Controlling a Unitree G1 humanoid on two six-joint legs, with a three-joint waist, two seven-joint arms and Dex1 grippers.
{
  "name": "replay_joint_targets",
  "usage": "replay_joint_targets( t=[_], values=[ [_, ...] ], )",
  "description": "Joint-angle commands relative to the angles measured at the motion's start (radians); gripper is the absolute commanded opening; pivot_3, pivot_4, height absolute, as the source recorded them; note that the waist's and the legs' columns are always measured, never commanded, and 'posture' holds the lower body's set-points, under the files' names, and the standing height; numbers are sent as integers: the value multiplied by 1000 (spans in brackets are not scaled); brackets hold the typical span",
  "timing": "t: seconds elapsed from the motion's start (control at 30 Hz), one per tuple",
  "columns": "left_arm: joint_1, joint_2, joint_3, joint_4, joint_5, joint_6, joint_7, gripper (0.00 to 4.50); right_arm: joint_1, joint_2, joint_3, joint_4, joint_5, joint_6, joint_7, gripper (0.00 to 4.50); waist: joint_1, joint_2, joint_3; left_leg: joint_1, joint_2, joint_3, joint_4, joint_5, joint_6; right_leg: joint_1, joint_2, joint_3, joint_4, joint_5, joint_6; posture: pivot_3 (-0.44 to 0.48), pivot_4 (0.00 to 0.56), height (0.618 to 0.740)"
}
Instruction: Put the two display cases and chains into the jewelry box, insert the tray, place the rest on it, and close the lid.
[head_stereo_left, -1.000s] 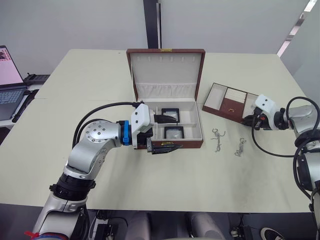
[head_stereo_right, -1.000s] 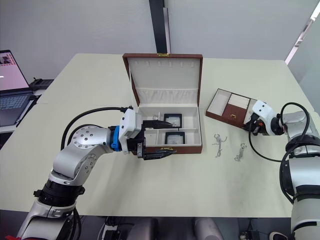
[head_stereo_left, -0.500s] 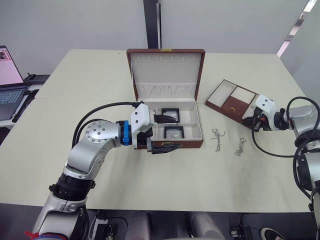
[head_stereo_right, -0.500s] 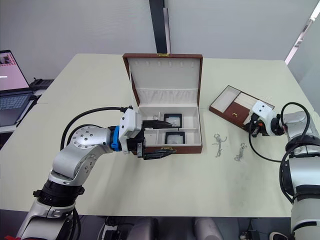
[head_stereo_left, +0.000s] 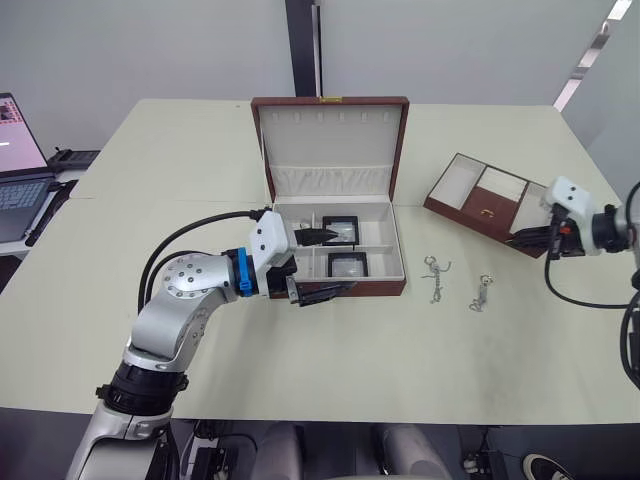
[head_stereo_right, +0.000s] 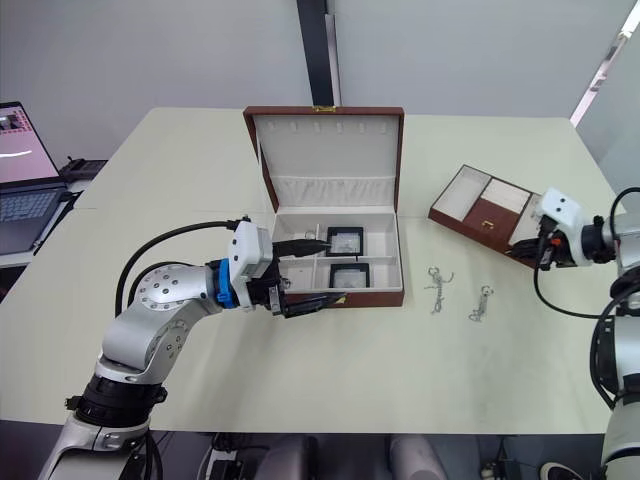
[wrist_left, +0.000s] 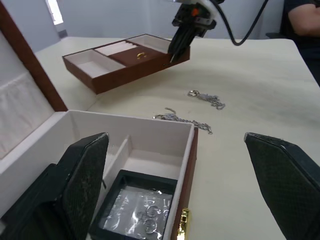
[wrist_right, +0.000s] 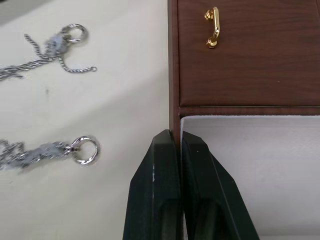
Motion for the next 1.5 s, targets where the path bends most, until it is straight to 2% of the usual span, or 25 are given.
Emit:
replay_joint_targets(
  t=[0.03, 0.17, 0.33, 0.43, 0.53, 0.6, 0.83, 1.2, 1.5],
  values=[
    [42, -1, 49, -66, -22, -14, 36, 4500, 57, -64, -44, -188, 78, 62, 94, 27, 1, 0, 0, 0, 0, 0, 0, 0, 0, 0, 0, 0, 0, 0, 0, 0, 150, 740],
    [119, 12, 91, -108, -36, -2, 67, 4500, 239, -143, -86, -525, 171, 202, 149, 27, 3, 0, 0, -1, 0, -1, 0, 0, 0, 0, 0, 0, 0, 0, 0, 0, 150, 740],
    [210, 14, 130, -174, -49, 9, 117, 4500, 501, -243, -172, -971, 321, 423, 140, 27, 5, 1, 0, 0, 0, -2, 0, 0, 0, 0, 0, 0, 0, 0, 0, 0, 150, 740],
    [253, 8, 155, -213, -53, 14, 163, 4500, 581, -277, -211, -1139, 391, 520, 120, 27, 2, 1, 0, 0, 0, -2, 0, 0, 0, 1, 0, 0, 1, 0, 1, 0, 150, 740],
    [318, 9, 180, -255, -61, 19, 197, 4500, 592, -284, -215, -1250, 447, 594, 92, 27, 0, 1, 0, 1, 0, -2, 0, 0, 0, 1, 0, 0, 1, 0, 1, 0, 150, 740],
    [371, 8, 201, -282, -62, 15, 215, 4500, 587, -284, -198, -1298, 462, 616, 79, 27, 2, 1, 0, 1, 0, -2, 0, 0, 0, 1, 1, 0, 1, 0, 1, 0, 150, 740],
    [535, -32, 308, -339, -76, -5, 302, 4500, 450, -177, -3, -1368, 404, 643, -16, 27, 2, 0, 1, 0, 0, -2, 0, 0, 0, 0, 0, -1, 1, 0, 1, 0, 150, 740],
    [716, -90, 379, -441, -68, -21, 404, 4500, 203, 73, 241, -1297, 277, 646, -116, 27, 2, -2, 2, 0, 0, -2, -2, 0, 0, -1, 0, -1, 0, 0, 0, 0, 150, 740],
    [801, -132, 398, -506, -63, -32, 471, 4500, 122, 189, 354, -1258, 211, 677, -141, 27, 3, -3, 2, -1, 0, -3, -3, 0, 0, -1, 0, -2, -1, -1, -1, 0, 150, 740]
  ],
)
